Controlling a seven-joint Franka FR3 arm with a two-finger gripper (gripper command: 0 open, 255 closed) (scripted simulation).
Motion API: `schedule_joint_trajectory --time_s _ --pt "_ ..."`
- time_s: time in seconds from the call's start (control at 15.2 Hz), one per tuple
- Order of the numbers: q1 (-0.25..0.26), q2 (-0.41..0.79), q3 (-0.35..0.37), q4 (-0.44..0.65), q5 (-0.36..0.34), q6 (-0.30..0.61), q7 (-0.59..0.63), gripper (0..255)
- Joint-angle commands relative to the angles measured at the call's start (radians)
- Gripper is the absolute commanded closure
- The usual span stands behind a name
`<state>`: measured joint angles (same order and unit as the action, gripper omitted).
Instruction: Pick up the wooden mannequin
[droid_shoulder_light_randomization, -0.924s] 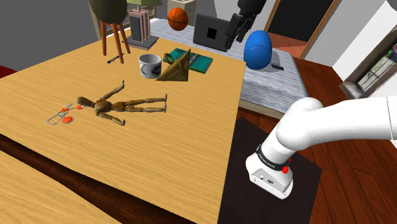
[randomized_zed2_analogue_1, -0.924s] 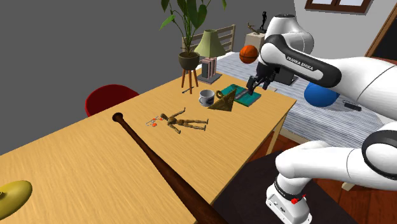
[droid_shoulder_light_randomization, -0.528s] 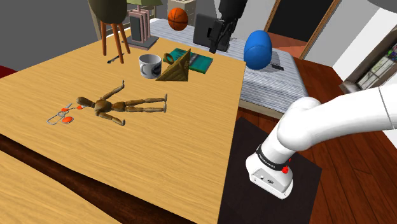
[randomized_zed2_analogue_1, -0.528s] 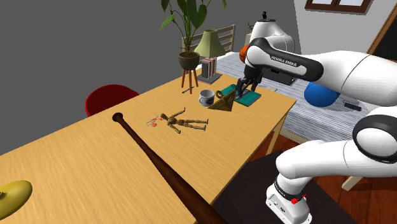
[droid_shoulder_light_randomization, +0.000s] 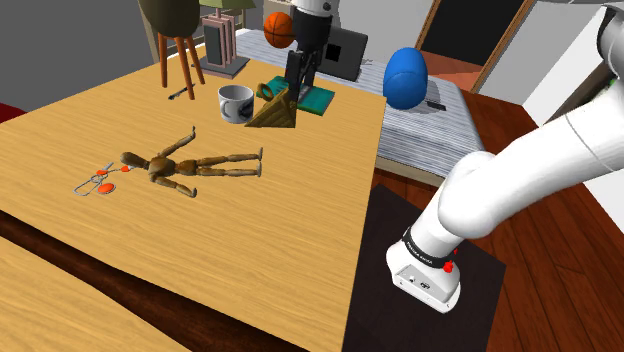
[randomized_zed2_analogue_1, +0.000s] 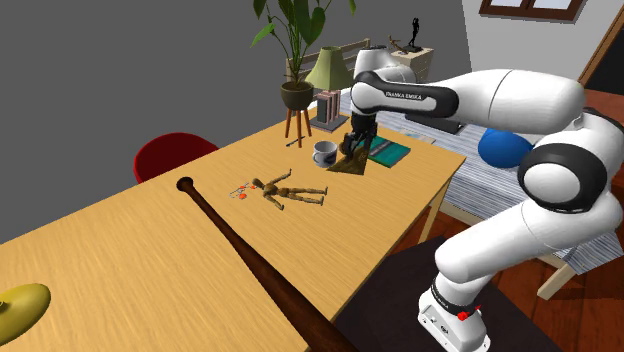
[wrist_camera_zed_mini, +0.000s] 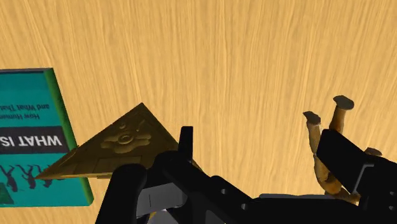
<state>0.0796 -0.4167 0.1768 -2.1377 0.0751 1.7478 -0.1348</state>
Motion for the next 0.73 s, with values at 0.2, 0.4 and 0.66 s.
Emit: schedule_joint_trajectory --time_s 0.2,0.4,0.66 --pt "0.039 0.175 0.054 0.104 0.002 0.023 -0.016 0" --pt "0.062 0.278 0.085 0.168 -0.004 0.032 -0.024 0" --pt "0.096 0.416 0.125 0.263 -0.021 0.034 -0.031 0"
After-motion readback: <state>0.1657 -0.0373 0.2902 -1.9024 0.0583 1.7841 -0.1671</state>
